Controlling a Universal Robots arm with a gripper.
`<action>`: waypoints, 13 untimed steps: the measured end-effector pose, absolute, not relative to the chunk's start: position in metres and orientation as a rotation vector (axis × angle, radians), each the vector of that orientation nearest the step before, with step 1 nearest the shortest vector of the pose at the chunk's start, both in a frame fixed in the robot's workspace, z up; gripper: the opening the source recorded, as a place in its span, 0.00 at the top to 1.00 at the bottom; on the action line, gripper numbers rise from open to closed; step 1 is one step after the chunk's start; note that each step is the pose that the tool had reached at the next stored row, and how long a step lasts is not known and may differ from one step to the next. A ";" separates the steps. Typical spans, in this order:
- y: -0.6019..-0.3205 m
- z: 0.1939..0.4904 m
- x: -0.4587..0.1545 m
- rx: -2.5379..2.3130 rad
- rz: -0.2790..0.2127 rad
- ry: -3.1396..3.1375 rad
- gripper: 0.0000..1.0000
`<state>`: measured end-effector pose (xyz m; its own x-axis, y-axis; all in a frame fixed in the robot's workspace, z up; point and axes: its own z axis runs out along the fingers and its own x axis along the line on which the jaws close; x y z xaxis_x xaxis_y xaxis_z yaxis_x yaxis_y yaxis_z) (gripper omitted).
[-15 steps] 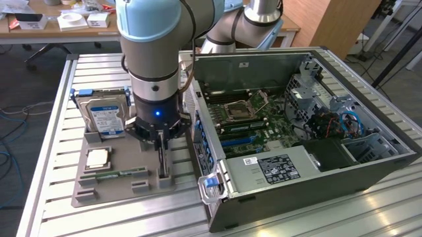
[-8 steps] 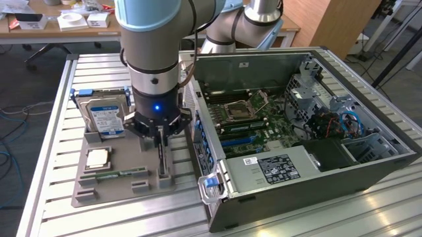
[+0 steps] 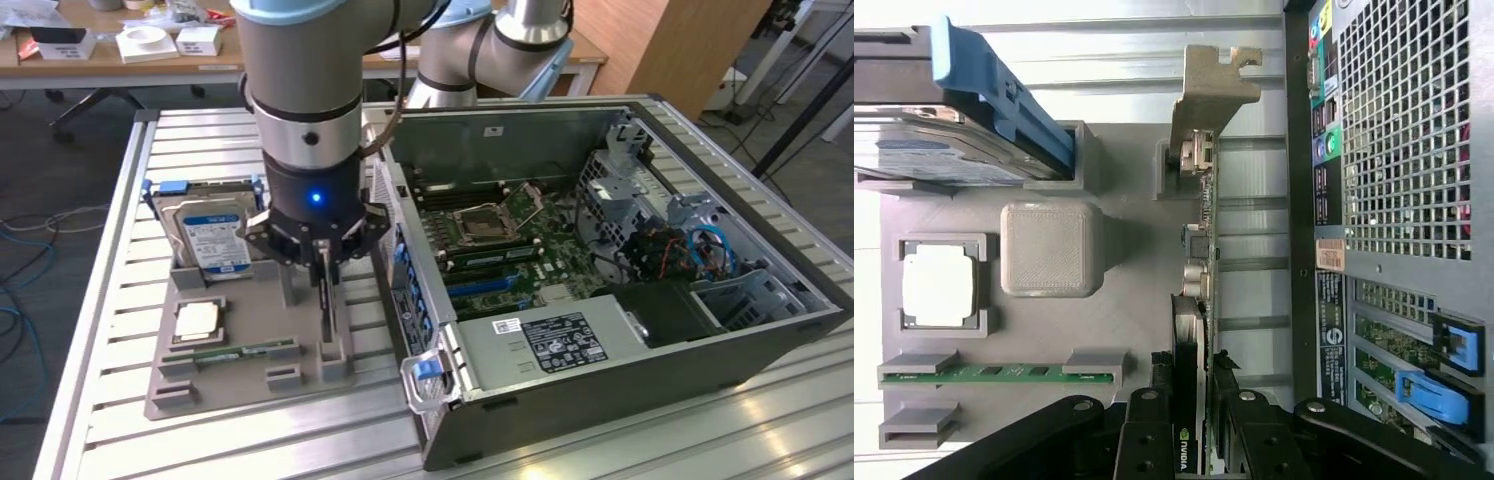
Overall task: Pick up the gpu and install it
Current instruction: 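Pick up the gpu and move the gpu toward the slot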
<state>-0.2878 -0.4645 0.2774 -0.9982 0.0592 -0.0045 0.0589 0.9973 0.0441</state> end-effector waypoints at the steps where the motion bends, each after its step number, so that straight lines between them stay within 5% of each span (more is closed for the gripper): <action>1: -0.465 0.280 -0.288 0.092 0.069 3.134 0.74; 13: -0.465 0.308 -0.288 0.089 0.069 3.132 0.74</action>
